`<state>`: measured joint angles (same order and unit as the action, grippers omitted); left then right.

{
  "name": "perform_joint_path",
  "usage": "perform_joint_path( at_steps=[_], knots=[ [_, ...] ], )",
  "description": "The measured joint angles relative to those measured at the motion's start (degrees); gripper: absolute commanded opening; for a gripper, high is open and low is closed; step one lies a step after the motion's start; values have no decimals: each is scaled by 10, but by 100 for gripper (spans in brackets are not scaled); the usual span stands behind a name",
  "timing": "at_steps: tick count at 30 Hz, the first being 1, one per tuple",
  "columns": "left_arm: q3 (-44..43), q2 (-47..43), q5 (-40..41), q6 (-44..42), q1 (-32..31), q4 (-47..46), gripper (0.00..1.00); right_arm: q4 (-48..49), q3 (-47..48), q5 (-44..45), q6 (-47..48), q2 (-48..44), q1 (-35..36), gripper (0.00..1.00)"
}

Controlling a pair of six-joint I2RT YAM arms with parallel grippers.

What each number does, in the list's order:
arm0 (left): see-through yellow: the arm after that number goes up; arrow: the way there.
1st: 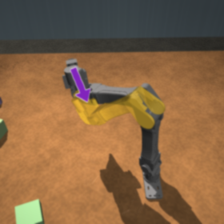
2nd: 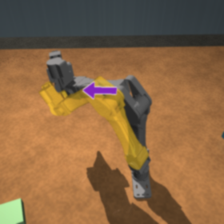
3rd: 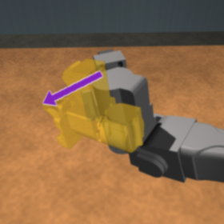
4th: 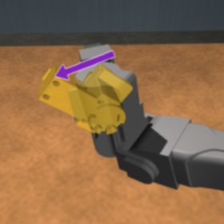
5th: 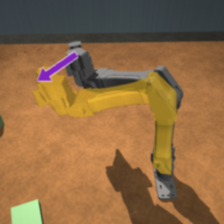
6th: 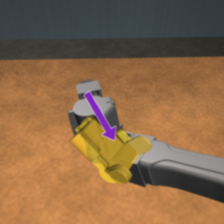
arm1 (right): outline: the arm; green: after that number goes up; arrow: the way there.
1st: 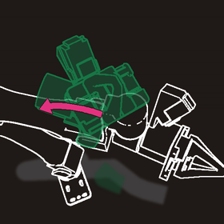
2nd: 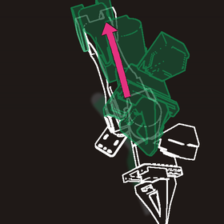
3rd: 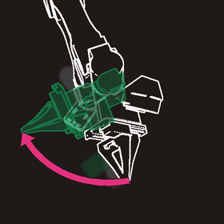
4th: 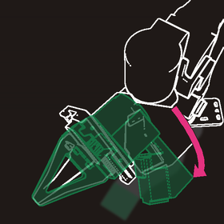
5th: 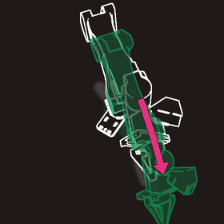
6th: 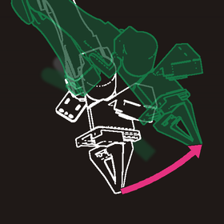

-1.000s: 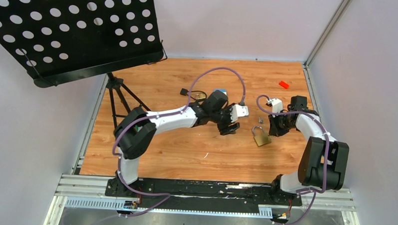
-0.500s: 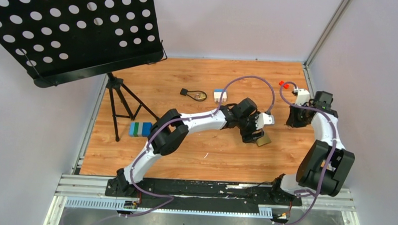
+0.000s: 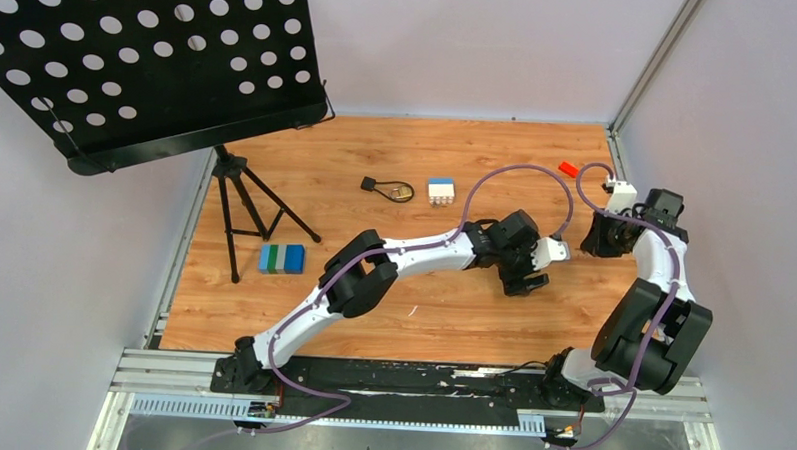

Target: Unlock with the key

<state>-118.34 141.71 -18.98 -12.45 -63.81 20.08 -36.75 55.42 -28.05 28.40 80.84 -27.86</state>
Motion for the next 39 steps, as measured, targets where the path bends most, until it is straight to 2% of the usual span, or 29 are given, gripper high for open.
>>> perform_joint_path(
  at_steps=[7, 12, 16, 18, 21, 29, 32, 34, 39],
  knots=[
    [-1, 6, 15, -3, -2, 6, 63, 2, -15, -10, 4, -1, -5, 0],
    [21, -3, 19, -4, -2, -7, 45, 1, -22, -26, 11, -9, -5, 0],
    [128, -65, 33, -4, -2, -46, 37, 0, -27, -51, 21, -21, -5, 0],
    [220, -122, 48, -4, -2, -64, 35, -3, -28, -59, 27, -28, 1, 0],
    [302, -176, 63, -3, 3, -79, 35, -6, -28, -62, 34, -42, 23, 0],
    [509, -317, 103, 29, 51, -123, 41, -33, -24, -98, 52, -64, 141, 0],
    [568, -358, 107, 44, 78, -146, 49, -38, -20, -118, 56, -64, 191, 0],
    [599, -378, 104, 48, 94, -162, 58, -39, -16, -130, 59, -64, 226, 0],
    [633, -407, 65, 47, 130, -169, 74, -38, 0, -145, 62, -66, 301, 0]
  ],
)
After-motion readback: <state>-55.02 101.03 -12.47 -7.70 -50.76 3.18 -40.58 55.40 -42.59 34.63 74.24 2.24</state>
